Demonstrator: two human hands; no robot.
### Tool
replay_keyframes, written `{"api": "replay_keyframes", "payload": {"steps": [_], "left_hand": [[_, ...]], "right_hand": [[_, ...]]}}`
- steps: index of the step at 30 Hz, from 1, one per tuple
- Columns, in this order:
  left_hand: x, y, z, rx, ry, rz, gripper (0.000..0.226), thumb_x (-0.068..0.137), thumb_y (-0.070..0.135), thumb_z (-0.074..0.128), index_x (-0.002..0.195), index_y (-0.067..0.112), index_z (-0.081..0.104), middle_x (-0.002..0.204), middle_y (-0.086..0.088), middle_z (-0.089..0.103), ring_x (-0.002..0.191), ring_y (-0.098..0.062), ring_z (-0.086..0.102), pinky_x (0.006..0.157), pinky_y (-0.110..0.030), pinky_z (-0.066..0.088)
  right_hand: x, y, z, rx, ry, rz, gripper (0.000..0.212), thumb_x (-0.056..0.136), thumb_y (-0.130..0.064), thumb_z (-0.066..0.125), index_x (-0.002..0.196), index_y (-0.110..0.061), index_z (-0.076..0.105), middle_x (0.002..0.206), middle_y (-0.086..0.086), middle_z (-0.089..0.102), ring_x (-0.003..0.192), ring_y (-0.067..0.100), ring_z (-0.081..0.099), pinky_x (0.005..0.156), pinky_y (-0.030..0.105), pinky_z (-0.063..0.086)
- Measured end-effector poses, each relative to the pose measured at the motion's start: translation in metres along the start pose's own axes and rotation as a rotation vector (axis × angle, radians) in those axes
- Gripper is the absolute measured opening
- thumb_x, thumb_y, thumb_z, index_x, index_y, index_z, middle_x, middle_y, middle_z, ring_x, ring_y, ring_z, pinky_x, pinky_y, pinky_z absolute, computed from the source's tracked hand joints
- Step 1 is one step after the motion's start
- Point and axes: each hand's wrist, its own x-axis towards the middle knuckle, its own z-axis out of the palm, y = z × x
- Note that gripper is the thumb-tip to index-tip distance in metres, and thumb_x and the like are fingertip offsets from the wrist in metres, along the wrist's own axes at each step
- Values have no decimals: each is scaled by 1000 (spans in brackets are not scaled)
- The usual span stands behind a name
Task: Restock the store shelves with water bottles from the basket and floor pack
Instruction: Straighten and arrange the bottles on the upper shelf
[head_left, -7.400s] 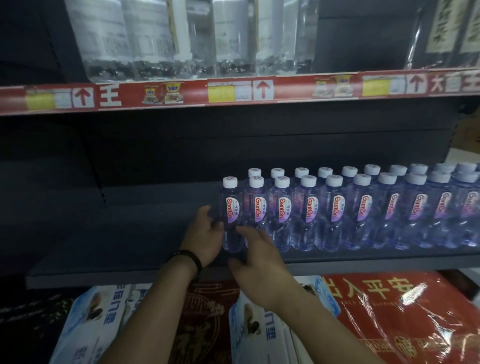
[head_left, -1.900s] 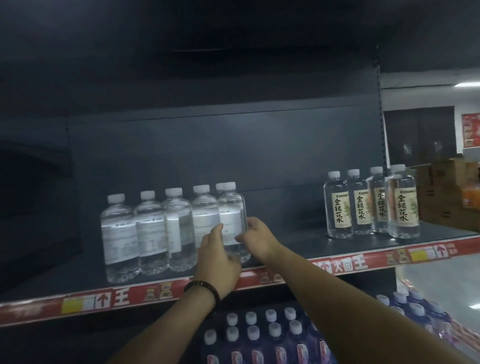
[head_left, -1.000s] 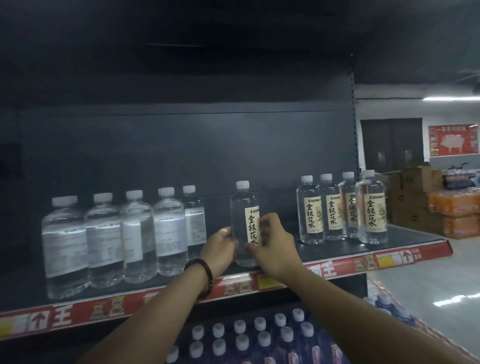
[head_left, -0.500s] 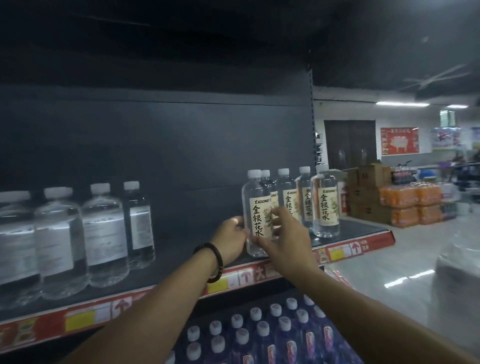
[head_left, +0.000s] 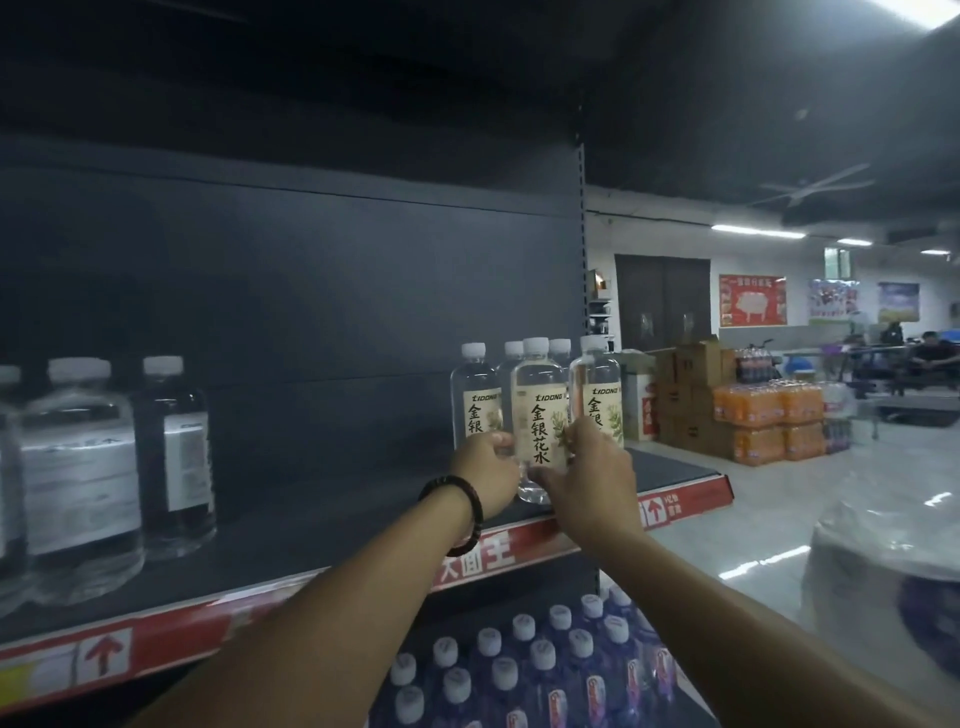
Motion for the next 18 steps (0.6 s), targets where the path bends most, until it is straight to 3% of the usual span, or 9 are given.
{"api": "replay_keyframes", "payload": {"steps": [4,9,14,18], "left_hand": [[3,-2,9,54,12,43,30,101,6,55,123,19,71,111,8,72,99,-10,67,90,-28,57],[8,-4,18,90,10,24,44,97,7,57,139,18,61,133,2,67,121,-19,62,108,-39,53],[9,-10,12,57,-21,25,37,97,3,55,125,24,68,119,4,72,108,-16,68,99,-39,59],[-13,-16,-11,230,65,167,39,98,1,53,130,19,67,114,7,66,103,-9,64,93,-21,54]], "right_hand": [[6,7,3,-41,-6,5,47,85,-33,87,120,-24,58,112,-2,64,100,17,60,92,37,56],[10,8,0,-69,-34,22,45,91,-28,83,127,-19,58,115,0,59,98,16,52,86,31,45],[9,9,0,-54,-43,26,47,90,-26,83,127,-20,55,113,-4,52,101,15,49,89,29,43],[-2,-1,2,-1,37,-6,45,91,-28,81,123,-21,49,116,-3,49,102,18,53,86,30,46]]}}
